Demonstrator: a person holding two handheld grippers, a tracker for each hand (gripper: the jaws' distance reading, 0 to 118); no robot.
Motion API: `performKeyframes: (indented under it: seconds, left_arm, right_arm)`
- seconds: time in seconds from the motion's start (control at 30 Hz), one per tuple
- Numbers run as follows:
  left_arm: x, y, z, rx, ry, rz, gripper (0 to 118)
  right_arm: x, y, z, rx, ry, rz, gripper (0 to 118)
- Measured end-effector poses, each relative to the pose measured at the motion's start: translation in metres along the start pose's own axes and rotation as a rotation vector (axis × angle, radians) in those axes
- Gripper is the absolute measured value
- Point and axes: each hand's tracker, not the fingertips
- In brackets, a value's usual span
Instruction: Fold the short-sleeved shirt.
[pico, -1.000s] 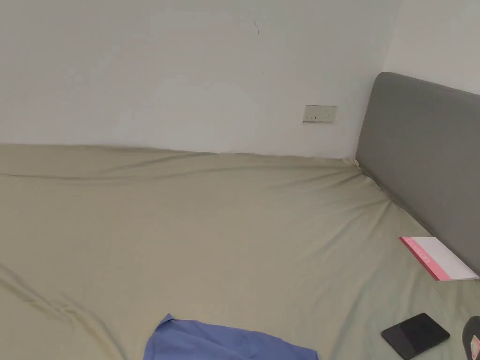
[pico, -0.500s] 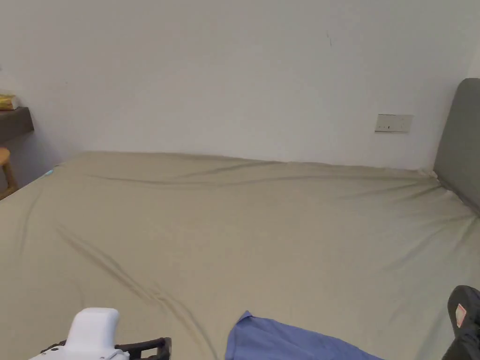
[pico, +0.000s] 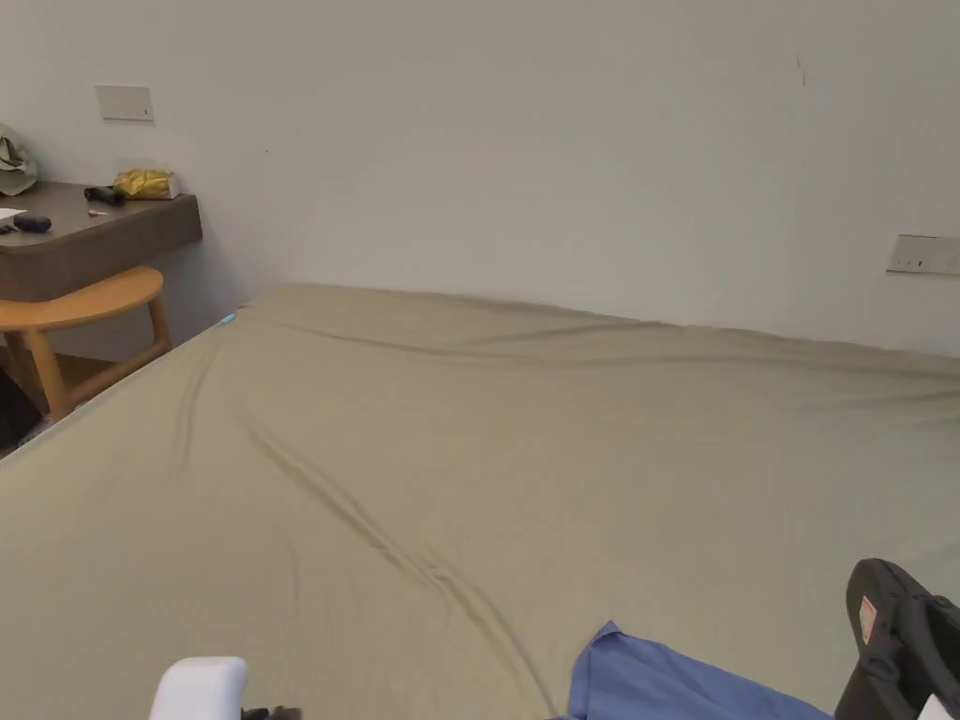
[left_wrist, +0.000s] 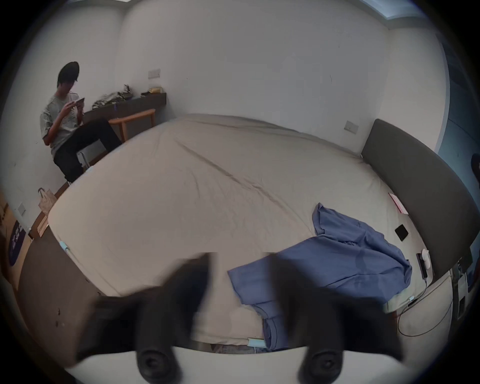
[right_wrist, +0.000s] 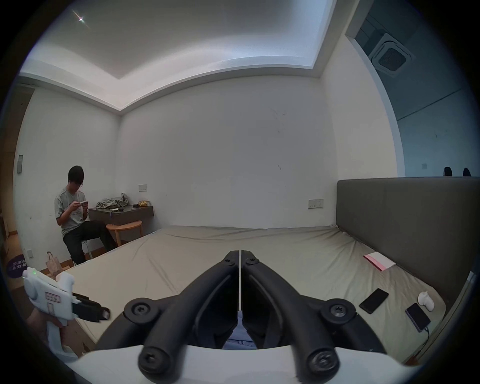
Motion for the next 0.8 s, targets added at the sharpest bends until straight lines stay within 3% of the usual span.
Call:
performKeyframes:
  seconds: [0.03, 0.07, 0.27, 0.53, 0.57, 0.6, 0.63, 0.67, 0.7, 0.77, 0.8]
  left_arm:
    - [0.001, 0.001, -0.008, -0.025, -0.016, 0.001, 101]
    - [0.001, 0.0, -0.019, -0.058, -0.056, 0.011, 107]
    - [0.013, -0.017, -0.096, -0.21, -0.083, 0.028, 107]
    - [0.022, -0.059, -0.19, -0.458, -0.088, 0.086, 104]
    - [0.025, -0.061, -0.188, -0.406, -0.036, 0.046, 103]
    - [0.03, -0.058, -0.181, -0.362, -0.043, 0.02, 93]
    - [0.034, -0.056, -0.176, -0.359, 0.004, 0.001, 69]
    - [0.033, -0.053, -0.169, -0.303, 0.077, -0.062, 29]
    - [0.028, -0.053, -0.169, -0.292, 0.048, -0.056, 1]
    - [0.022, -0.05, -0.169, -0.375, -0.038, 0.104, 1]
    - [0.024, -0.05, -0.164, -0.367, -0.052, 0.117, 1]
  right_arm:
    - [-0.001, 0.001, 0.001, 0.002, 0.004, 0.003, 2]
    - [-0.001, 0.003, 0.001, 0.003, 0.008, 0.007, 2]
    - [-0.001, -0.003, -0.004, -0.023, 0.002, 0.076, 2]
    - [0.012, -0.011, -0.013, -0.1, -0.013, 0.076, 2]
    - [0.013, -0.011, -0.013, -0.102, -0.016, 0.082, 2]
    - [0.014, -0.011, -0.013, -0.102, -0.02, 0.088, 2]
    - [0.016, -0.012, -0.013, -0.101, -0.024, 0.092, 2]
    - [0.018, -0.012, -0.014, -0.101, -0.025, 0.092, 2]
    - [0.02, -0.012, -0.014, -0.101, -0.024, 0.088, 3]
    - [0.026, -0.013, -0.015, -0.103, -0.011, 0.073, 3]
    - [0.03, -0.012, -0.015, -0.101, -0.007, 0.074, 3]
